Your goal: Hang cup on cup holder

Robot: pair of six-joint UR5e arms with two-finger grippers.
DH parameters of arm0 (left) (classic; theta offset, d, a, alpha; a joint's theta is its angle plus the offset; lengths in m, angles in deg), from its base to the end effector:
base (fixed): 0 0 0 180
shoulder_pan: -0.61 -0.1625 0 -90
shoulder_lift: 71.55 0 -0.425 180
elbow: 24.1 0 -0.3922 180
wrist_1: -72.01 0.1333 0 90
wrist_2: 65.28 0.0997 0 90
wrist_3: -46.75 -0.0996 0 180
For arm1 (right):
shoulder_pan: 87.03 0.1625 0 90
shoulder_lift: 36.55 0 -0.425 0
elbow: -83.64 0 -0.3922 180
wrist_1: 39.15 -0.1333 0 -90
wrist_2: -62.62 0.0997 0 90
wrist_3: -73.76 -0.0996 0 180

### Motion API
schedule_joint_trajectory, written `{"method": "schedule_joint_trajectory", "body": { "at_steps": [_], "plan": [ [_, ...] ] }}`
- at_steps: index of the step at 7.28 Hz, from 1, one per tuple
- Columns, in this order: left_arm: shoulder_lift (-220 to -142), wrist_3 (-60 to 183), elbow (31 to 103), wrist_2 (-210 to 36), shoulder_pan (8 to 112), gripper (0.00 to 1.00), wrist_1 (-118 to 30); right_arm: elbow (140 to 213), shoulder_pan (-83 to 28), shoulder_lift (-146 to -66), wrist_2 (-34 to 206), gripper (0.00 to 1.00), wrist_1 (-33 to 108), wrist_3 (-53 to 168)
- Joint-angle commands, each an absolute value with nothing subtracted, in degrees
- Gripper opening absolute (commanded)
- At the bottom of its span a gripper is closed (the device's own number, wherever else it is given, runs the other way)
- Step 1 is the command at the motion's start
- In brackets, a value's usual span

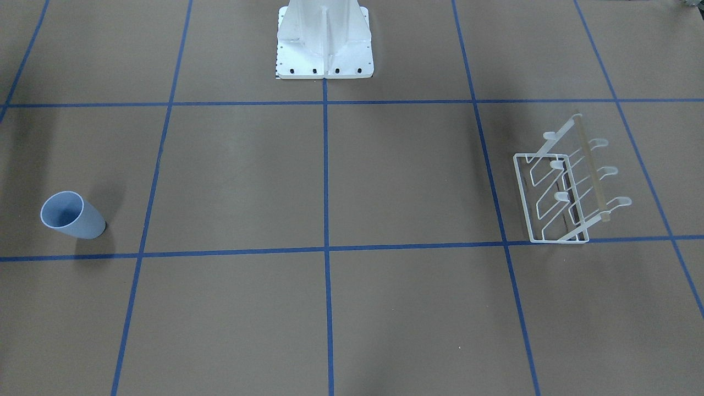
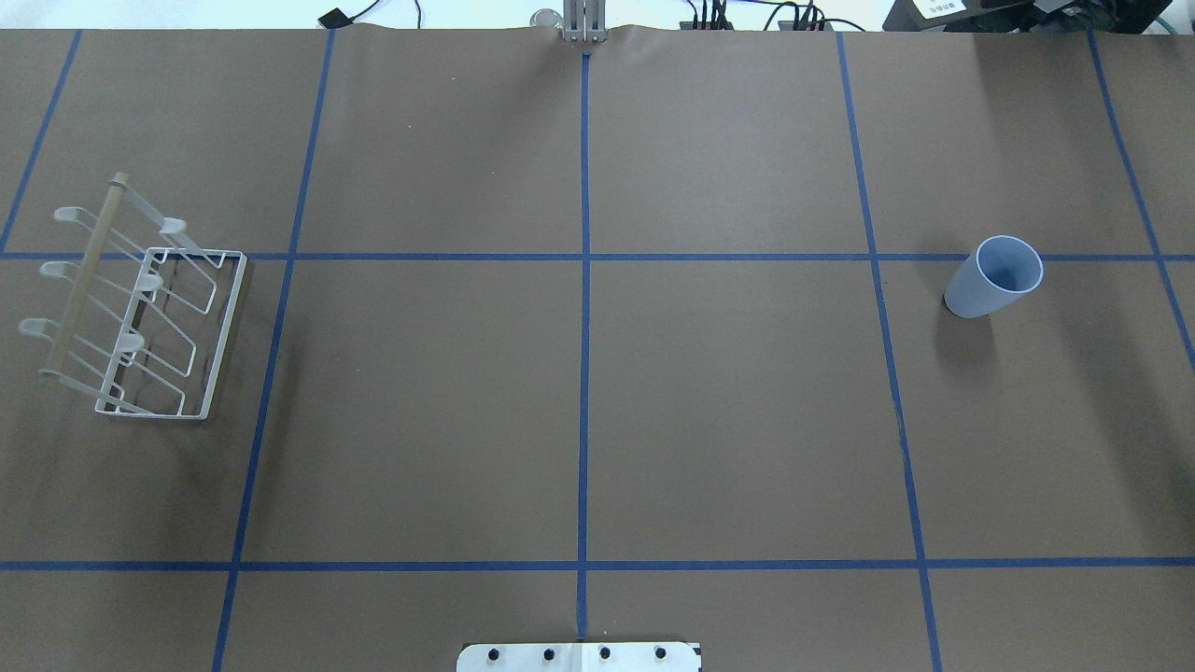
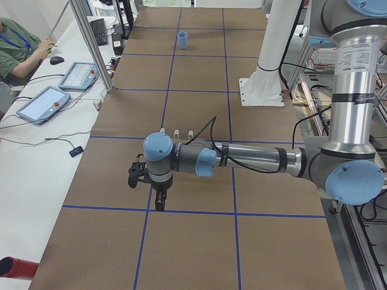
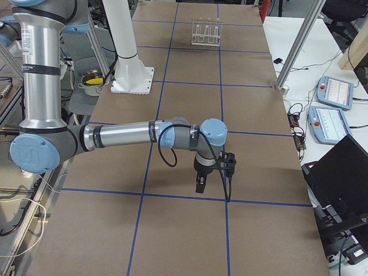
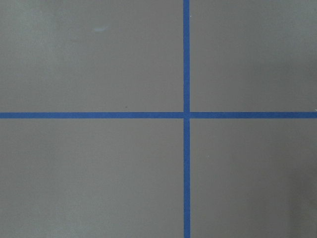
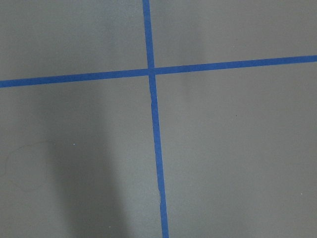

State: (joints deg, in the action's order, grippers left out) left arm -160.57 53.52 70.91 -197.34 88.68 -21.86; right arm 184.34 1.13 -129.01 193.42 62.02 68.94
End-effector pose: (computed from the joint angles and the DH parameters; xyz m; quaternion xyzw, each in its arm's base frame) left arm -0.0499 -0.4948 0.6194 0.0370 0.3618 -0.0146 0.9314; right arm 0.0532 -0.4676 0.6113 -0.0442 -0.3465 0.0333 0.9364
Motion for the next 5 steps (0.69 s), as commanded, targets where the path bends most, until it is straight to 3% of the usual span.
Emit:
{"method": "schedule_joint_trajectory", "body": {
  "at_steps": [1, 5],
  "plan": [
    [-160.5, 53.5, 70.8, -197.4, 88.7, 0.98, -21.9, 184.4, 1.1, -128.9, 193.3, 1.0, 62.0, 68.9],
    [-161.4, 53.7, 71.0, -197.0, 88.6, 0.98, -22.1, 184.8, -3.0, -121.8, 192.4, 1.0, 62.1, 68.4]
  ]
}}
